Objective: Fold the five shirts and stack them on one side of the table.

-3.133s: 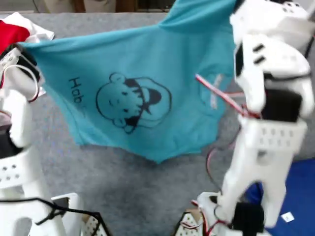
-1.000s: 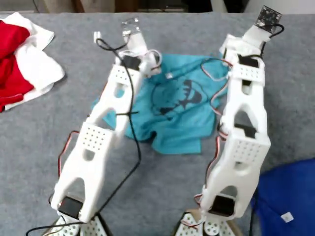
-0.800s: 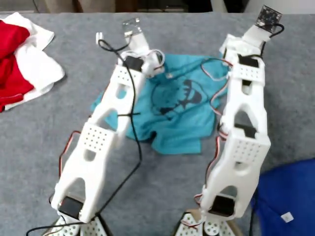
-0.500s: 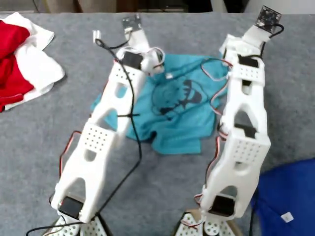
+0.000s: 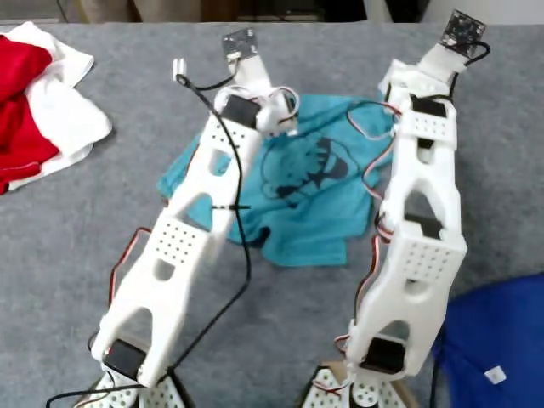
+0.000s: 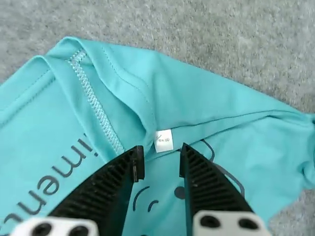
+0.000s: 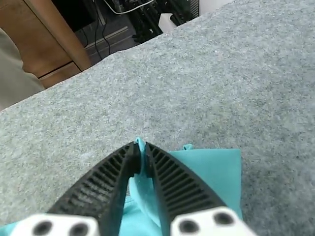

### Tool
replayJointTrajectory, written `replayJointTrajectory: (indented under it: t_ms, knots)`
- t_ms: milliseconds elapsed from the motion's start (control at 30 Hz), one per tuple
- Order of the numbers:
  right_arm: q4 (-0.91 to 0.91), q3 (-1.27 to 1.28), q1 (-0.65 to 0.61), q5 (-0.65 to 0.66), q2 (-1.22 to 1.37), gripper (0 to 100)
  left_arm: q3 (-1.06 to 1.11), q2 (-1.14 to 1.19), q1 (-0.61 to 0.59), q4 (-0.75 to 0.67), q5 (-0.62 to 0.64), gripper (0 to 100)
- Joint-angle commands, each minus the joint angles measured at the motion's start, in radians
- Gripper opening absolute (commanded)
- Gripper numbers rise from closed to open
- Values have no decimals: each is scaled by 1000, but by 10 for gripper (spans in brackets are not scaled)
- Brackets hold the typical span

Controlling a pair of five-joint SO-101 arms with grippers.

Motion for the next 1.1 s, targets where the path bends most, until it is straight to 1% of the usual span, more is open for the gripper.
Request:
replayJointTrajectory:
  t_ms: [0, 333, 467, 633, 700, 833, 1067]
  knots:
    - [-26, 2, 13, 5, -10, 5, -5, -10, 11, -44, 12, 136]
    - [-26, 1, 13, 5, -10, 5, -5, 82, 2, -127, 12, 135]
    - [-26, 1, 13, 5, -10, 5, -6, 93, 3, -130, 12, 133]
    - [-26, 1, 13, 5, -10, 5, -14, 93, 6, -133, 12, 41]
    - [-26, 1, 13, 3, -10, 5, -14, 97, 8, -146, 12, 19]
    - [-26, -1, 13, 3, -10, 5, -5, 101, 3, -198, 12, 19]
    - [-26, 1, 13, 3, -10, 5, -14, 93, 6, -195, 12, 19]
